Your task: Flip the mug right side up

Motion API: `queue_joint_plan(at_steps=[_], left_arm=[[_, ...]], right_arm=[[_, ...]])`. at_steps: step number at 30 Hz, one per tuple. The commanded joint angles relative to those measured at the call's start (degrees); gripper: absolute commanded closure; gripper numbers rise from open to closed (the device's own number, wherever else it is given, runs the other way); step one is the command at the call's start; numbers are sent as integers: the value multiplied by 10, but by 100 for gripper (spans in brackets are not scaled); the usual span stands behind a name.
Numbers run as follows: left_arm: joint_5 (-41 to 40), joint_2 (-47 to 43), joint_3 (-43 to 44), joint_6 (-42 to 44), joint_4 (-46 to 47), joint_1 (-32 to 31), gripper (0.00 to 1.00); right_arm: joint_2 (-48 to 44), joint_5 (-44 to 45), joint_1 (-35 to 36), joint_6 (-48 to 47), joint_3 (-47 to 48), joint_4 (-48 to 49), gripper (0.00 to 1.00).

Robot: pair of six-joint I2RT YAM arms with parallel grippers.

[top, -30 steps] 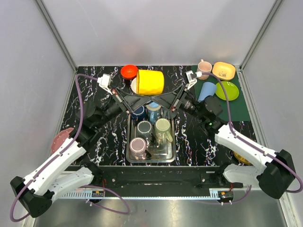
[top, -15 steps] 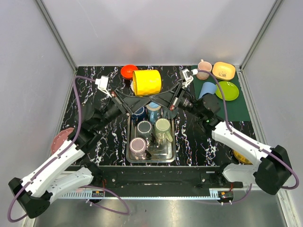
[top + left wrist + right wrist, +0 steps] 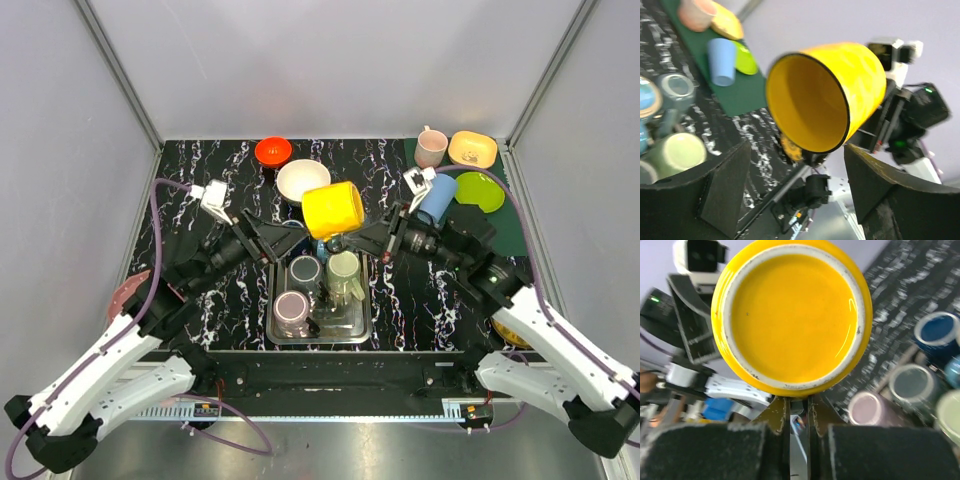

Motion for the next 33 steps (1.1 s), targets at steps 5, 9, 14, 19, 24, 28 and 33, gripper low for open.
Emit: queue_joint_plan(at_steps=[5, 9, 14, 19, 24, 28, 33], left_arm=[[-318, -52, 80, 98, -275, 4, 19], [-392, -88, 70, 120, -304, 4, 18], [-415, -109, 54, 133, -319, 3, 16], [-420, -122, 40, 135, -327, 4, 16], [-429, -128, 34, 141, -336, 4, 16], [-425, -135, 22, 137, -337, 3, 16], [-418, -141, 5, 127, -336, 4, 16]], right_arm=[[-69, 208, 54, -232, 69, -411, 100], [-37, 327, 173, -226, 46, -480, 100], [13, 411, 247, -190, 18, -488, 100], [67, 413, 263, -173, 0, -462, 100], [103, 393, 271, -162, -23, -418, 100], [145, 378, 276, -156, -33, -388, 100], [178, 387, 278, -146, -32, -366, 100]])
